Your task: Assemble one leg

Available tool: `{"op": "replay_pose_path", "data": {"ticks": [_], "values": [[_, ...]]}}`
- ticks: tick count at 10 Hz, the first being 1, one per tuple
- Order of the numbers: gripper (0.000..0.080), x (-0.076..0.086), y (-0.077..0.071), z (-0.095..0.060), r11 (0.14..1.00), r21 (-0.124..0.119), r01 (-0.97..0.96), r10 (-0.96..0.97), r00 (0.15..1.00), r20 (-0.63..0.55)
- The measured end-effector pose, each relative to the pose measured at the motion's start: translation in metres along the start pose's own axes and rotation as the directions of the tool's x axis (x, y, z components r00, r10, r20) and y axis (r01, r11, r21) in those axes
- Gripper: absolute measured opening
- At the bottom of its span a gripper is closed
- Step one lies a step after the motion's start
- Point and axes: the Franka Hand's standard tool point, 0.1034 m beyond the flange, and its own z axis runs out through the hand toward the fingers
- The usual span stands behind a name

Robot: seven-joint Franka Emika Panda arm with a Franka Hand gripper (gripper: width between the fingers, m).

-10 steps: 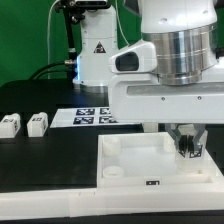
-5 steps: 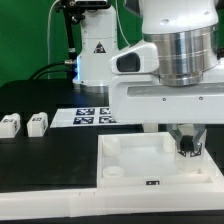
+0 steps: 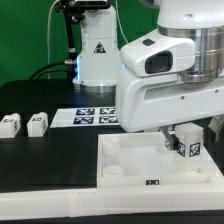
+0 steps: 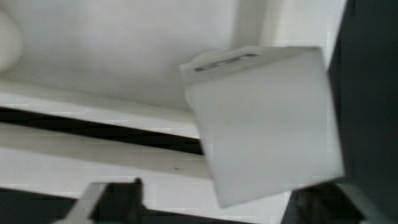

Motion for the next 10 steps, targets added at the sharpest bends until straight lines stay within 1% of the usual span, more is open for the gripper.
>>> {"op": "replay_pose_path", "data": {"ticks": [1,2,3,4,5,6,7,8,9,10], "values": [[0.0544,-0.001,0.0,0.0,1.0,0.008,0.023,-0.023,1.0,0.003],[0.0616,-0.004,-0.001,0.002,0.999,0.035,-0.029,0.029,0.999,0.017],[0.0643,-0.007,-0.008,0.005,0.999,0.037,-0.035,0.034,0.999,0.024],[0.0648,-0.01,-0.014,0.01,0.999,0.037,-0.031,0.03,0.999,0.019],[0.0648,-0.016,-0.017,0.017,0.999,0.035,-0.026,0.025,1.0,0.017],[0.0649,-0.018,-0.017,0.02,0.999,0.034,-0.025,0.024,1.0,0.02],[0.0649,-0.017,-0.016,0.019,0.999,0.033,-0.026,0.025,1.0,0.017],[0.0568,-0.017,-0.016,0.02,0.999,0.033,-0.026,0.026,1.0,0.018],[0.0432,-0.017,-0.016,0.02,0.999,0.034,-0.041,0.04,0.999,0.019],[0.0432,-0.018,-0.016,0.02,0.998,0.033,-0.049,0.049,0.999,0.019]]}}
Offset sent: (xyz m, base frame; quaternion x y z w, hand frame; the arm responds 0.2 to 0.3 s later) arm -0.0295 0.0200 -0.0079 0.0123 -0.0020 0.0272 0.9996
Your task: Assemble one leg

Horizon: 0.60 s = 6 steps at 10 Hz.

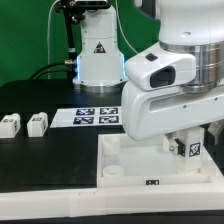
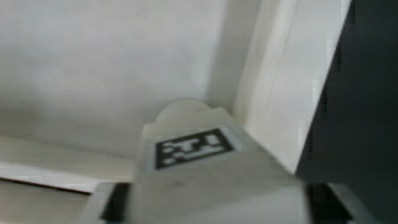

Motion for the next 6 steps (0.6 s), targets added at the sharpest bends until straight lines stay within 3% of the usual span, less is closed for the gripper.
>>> {"op": "replay_pose_path", "data": {"ticks": [1,5,6], "values": [[0.0291,-0.001,0.005,0.0,0.998,-0.006,-0.056,0.056,0.998,0.001],[0.0291,0.008,0.007,0.001,0.913,-0.023,-0.408,0.408,0.913,-0.005],[0.0291,0.011,0.008,0.001,0.837,-0.013,-0.547,0.547,0.837,-0.001]]}}
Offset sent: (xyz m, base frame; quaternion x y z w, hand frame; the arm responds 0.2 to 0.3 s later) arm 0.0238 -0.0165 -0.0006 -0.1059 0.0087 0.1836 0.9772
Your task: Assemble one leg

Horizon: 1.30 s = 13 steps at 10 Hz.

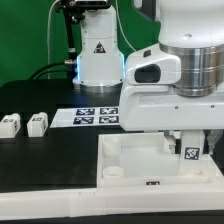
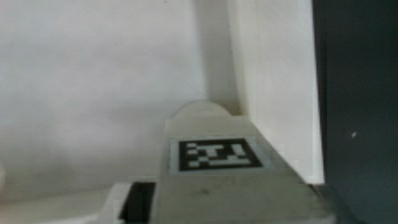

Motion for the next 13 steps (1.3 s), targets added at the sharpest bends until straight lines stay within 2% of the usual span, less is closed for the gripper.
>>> {"op": "replay_pose_path", "data": {"ticks": [1,2,3,4,5,7,9,10,11,12,13], "values": [[0.0291,0.004,-0.001,0.0,0.988,0.018,-0.155,0.155,0.988,0.002],[0.0291,0.008,-0.002,0.0,0.926,0.054,-0.374,0.374,0.927,0.013],[0.0291,0.009,0.0,0.0,0.821,0.084,-0.565,0.564,0.825,0.036],[0.0291,0.009,0.0,0.0,0.732,0.09,-0.675,0.672,0.738,0.063],[0.0291,0.008,-0.001,0.001,0.629,0.077,-0.774,0.77,0.634,0.075],[0.0289,0.006,-0.001,0.004,0.494,0.06,-0.867,0.862,0.498,0.097],[0.0289,0.006,-0.001,0.004,0.487,0.058,-0.871,0.866,0.49,0.098],[0.0376,0.006,-0.001,0.004,0.496,0.059,-0.866,0.861,0.5,0.097],[0.0527,0.005,-0.002,0.003,0.551,0.066,-0.832,0.827,0.555,0.092],[0.0612,0.001,-0.007,-0.001,0.635,0.077,-0.769,0.764,0.64,0.084],[0.0638,-0.003,-0.011,-0.009,0.753,0.089,-0.652,0.65,0.758,0.055]]}}
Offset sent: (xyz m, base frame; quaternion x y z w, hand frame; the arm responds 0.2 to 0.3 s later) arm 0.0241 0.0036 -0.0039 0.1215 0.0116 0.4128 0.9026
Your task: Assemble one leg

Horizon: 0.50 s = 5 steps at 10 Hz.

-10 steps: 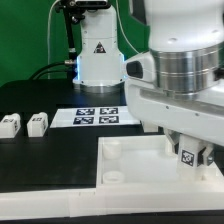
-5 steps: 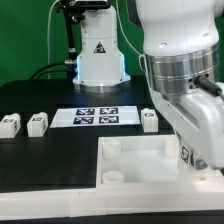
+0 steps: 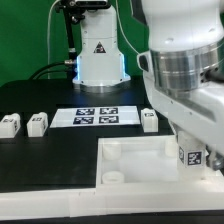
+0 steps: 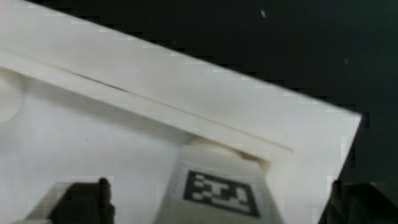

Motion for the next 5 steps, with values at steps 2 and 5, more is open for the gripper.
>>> {"op": "replay_pose_path", "data": {"ticks": [2,5], "values": [[0.0647,-0.002,0.003,-0.002,0.972,-0.011,0.233,-0.233,0.972,-0.013],[0.0649,0.006,0.006,0.0,0.8,-0.042,0.599,-0.6,0.8,-0.016]]}}
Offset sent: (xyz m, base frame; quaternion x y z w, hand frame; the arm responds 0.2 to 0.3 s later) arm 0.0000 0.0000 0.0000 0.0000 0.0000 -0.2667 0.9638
